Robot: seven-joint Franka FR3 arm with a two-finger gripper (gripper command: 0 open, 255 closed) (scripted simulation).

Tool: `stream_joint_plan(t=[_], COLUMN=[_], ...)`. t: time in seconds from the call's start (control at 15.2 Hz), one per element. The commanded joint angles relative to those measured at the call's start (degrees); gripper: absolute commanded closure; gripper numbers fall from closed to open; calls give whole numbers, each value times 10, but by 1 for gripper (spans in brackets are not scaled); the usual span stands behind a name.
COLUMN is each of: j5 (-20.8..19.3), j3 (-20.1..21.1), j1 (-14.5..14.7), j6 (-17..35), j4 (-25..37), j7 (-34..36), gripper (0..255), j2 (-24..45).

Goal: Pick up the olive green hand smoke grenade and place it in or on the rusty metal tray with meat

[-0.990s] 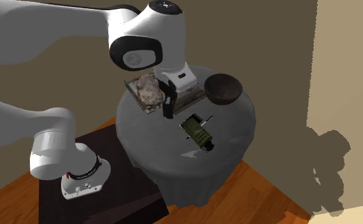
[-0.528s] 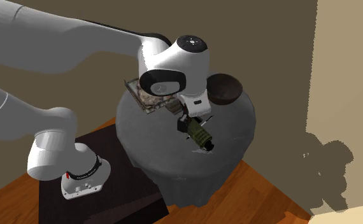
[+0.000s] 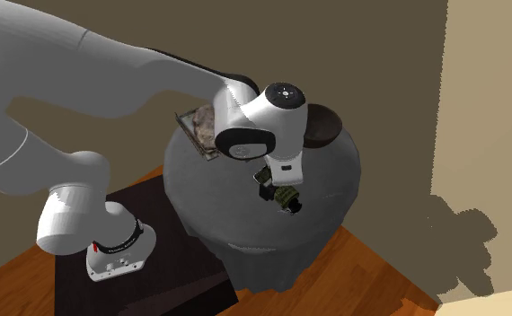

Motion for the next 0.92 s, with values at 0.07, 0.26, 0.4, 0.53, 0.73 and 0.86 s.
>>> stream_joint_plan(t=[0.07,0.26,0.4,0.53,0.73,0.86], j5=[2,2,2,2,2,2], j3=[0,0,0,0,0,0], j1=[0,0,0,0,0,0], j6=[25,30,30,30,30,30], j4=[-10,-12,-12,-12,-12,-12], j7=[-2,-2,-2,-2,-2,-2], gripper=[0,0,0,0,255,255], j2=[15,18,18,18,18,18])
